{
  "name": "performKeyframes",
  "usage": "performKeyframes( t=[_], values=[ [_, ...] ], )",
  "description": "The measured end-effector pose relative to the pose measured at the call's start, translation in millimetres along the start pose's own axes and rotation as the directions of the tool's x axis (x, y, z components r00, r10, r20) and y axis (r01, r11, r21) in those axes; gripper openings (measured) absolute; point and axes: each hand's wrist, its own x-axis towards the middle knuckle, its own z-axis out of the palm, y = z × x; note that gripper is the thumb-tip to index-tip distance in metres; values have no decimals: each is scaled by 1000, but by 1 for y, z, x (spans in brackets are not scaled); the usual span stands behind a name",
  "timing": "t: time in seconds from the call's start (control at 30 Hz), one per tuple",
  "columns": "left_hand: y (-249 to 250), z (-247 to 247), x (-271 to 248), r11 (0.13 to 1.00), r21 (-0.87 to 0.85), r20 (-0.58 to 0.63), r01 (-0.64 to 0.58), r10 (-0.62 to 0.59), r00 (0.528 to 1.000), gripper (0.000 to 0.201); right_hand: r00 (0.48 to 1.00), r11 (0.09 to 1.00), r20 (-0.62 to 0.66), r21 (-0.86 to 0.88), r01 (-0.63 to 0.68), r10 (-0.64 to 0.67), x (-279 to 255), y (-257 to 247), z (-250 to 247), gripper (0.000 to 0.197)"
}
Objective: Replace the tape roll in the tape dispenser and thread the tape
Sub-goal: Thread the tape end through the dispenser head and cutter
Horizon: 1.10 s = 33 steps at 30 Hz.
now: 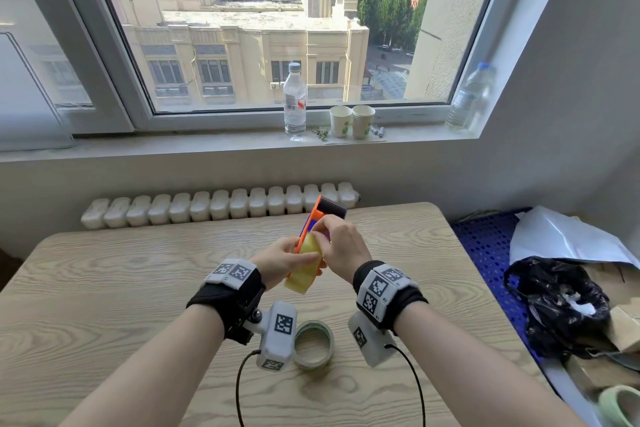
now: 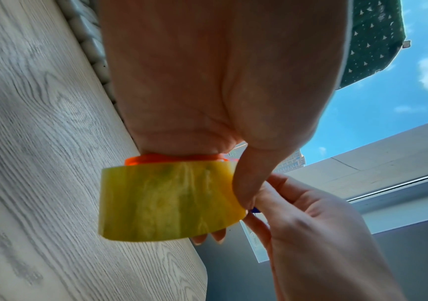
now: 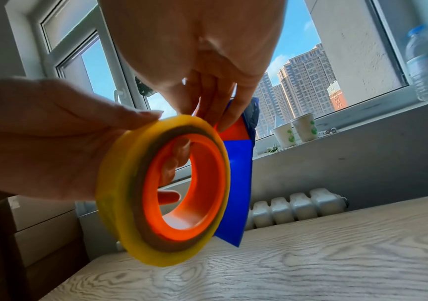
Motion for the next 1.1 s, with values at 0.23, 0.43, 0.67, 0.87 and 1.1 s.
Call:
performKeyframes(
  t=[0.23,0.43,0.67,0.87,1.1],
  values=[
    [4,-1,0,997,61,-84,37,-32,996,23,998,998,50,61,-35,32,3,3,-6,13],
    [3,-2,0,983,173,-45,66,-59,997,15,996,993,46,96,-75,71,6,4,-7,7],
    [1,2,1,935,335,-190,117,-55,980,24,998,997,48,67,-31,28,12,0,-14,8],
    [-6,1,3,929,314,-353,197,-78,932,35,996,998,91,61,6,-12,21,-9,-29,13],
    [-3,2,-3,955,220,-284,197,-131,950,15,995,994,88,97,-51,43,24,-3,-32,11]
  ],
)
